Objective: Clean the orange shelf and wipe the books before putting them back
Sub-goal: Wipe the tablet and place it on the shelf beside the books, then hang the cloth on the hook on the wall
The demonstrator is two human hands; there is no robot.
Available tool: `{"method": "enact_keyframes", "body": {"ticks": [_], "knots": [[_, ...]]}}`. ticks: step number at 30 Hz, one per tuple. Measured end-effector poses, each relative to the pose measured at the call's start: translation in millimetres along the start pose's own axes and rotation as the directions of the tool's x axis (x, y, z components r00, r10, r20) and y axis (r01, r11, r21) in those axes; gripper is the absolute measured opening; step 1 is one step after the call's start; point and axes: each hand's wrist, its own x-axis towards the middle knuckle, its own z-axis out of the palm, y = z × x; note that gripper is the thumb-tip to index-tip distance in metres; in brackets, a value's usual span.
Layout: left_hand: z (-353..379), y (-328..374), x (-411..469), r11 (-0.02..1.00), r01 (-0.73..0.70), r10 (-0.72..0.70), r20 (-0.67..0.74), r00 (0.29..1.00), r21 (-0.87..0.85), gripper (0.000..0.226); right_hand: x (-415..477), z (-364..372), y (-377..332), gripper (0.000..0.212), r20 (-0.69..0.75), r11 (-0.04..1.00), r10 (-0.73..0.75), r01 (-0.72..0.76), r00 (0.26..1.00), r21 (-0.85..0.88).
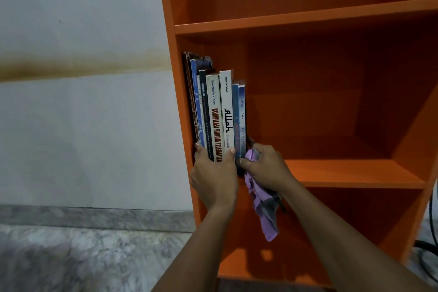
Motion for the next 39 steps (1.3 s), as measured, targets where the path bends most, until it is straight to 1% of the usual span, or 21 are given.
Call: {"method": "enact_keyframes", "body": {"ticks": [3, 7, 10, 11, 12, 13, 14, 15, 17, 18, 20, 22, 24, 26, 28, 29, 32, 33, 34, 37, 39], "knots": [[5, -8, -1, 0.994, -0.046, 0.044, 0.02, 0.999, 0.098, 0.074, 1, 1, 0, 0.02, -0.005, 0.999, -0.025, 0.024, 1.0, -0.043], [3, -10, -3, 0.975, -0.094, 0.073, 0.105, 0.992, 0.203, 0.068, 2, 4, -2, 0.027, -0.011, 0.993, 0.003, -0.005, 1.0, -0.117], [-12, -2, -9, 0.952, -0.052, -0.01, 0.203, 0.979, 0.301, 0.056, -1, 1, -11, 0.018, 0.088, 0.993, 0.053, -0.044, 0.995, -0.111], [-21, 1, -15, 0.95, -0.023, -0.055, 0.241, 0.969, 0.311, 0.051, -7, -2, -15, 0.022, 0.125, 0.992, 0.066, -0.051, 0.99, -0.113], [-28, 2, -18, 0.947, -0.002, -0.094, 0.282, 0.955, 0.321, 0.048, -11, -3, -18, 0.047, 0.151, 0.989, 0.089, -0.07, 0.985, -0.127], [-41, 6, -25, 0.944, 0.012, -0.13, 0.339, 0.932, 0.329, 0.047, -22, -7, -25, 0.071, 0.164, 0.987, 0.116, -0.095, 0.98, -0.129], [-52, 7, -30, 0.946, 0.019, -0.154, 0.396, 0.905, 0.323, 0.044, -30, -9, -31, 0.084, 0.168, 0.988, 0.137, -0.122, 0.976, -0.1], [-69, 16, -38, 0.957, 0.025, -0.159, 0.453, 0.877, 0.288, 0.036, -46, -17, -45, 0.087, 0.164, 0.988, 0.154, -0.148, 0.974, -0.053], [-90, 25, -45, 0.981, 0.09, -0.172, 0.57, 0.803, 0.169, 0.021, -64, -29, -61, 0.083, 0.17, 0.975, 0.2, -0.214, 0.965, 0.066], [-107, 37, -47, 0.983, 0.148, -0.181, 0.613, 0.769, 0.106, 0.021, -77, -41, -77, 0.079, 0.184, 0.966, 0.187, -0.214, 0.965, 0.141], [-130, 55, -49, 0.953, 0.3, -0.243, 0.692, 0.68, 0.04, 0.032, -95, -56, -100, 0.069, 0.211, 0.941, 0.108, -0.168, 0.971, 0.294], [-156, 74, -51, 0.927, 0.374, -0.246, 0.737, 0.629, -0.01, 0.039, -120, -71, -128, 0.054, 0.229, 0.903, 0.021, -0.117, 0.973, 0.414], [-175, 92, -49, 0.937, 0.338, -0.159, 0.756, 0.635, -0.087, 0.034, -137, -78, -150, 0.036, 0.193, 0.861, -0.03, -0.073, 0.981, 0.504], [-193, 106, -40, 0.963, 0.233, -0.067, 0.714, 0.697, -0.137, 0.026, -146, -83, -167, 0.026, 0.138, 0.824, -0.028, -0.055, 0.99, 0.564], [-205, 109, -25, 0.969, 0.172, -0.013, 0.66, 0.751, -0.177, 0.018, -149, -89, -176, 0.025, 0.102, 0.843, 0.02, -0.071, 0.995, 0.533], [-209, 108, -17, 0.966, 0.174, -0.002, 0.665, 0.747, -0.193, 0.016, -148, -91, -175, 0.027, 0.117, 0.854, 0.047, -0.1, 0.992, 0.51], [-215, 95, 6, 0.959, 0.218, -0.005, 0.754, 0.657, -0.184, 0.021, -135, -87, -169, 0.035, 0.195, 0.884, 0.065, -0.147, 0.979, 0.444], [-214, 85, 13, 0.954, 0.233, -0.003, 0.767, 0.641, -0.191, 0.022, -130, -81, -166, 0.036, 0.22, 0.897, 0.049, -0.14, 0.974, 0.419], [-212, 77, 20, 0.94, 0.258, 0.002, 0.76, 0.65, -0.224, 0.022, -127, -73, -165, 0.038, 0.246, 0.915, 0.023, -0.12, 0.969, 0.385], [-206, 42, 45, 0.867, 0.368, -0.046, 0.684, 0.728, -0.334, 0.019, -106, -32, -157, 0.045, 0.31, 0.945, -0.028, -0.076, 0.95, 0.317], [-203, 15, 67, 0.862, 0.393, -0.114, 0.634, 0.765, -0.32, 0.013, -80, 6, -152, 0.047, 0.349, 0.94, -0.013, -0.108, 0.937, 0.324]]}}
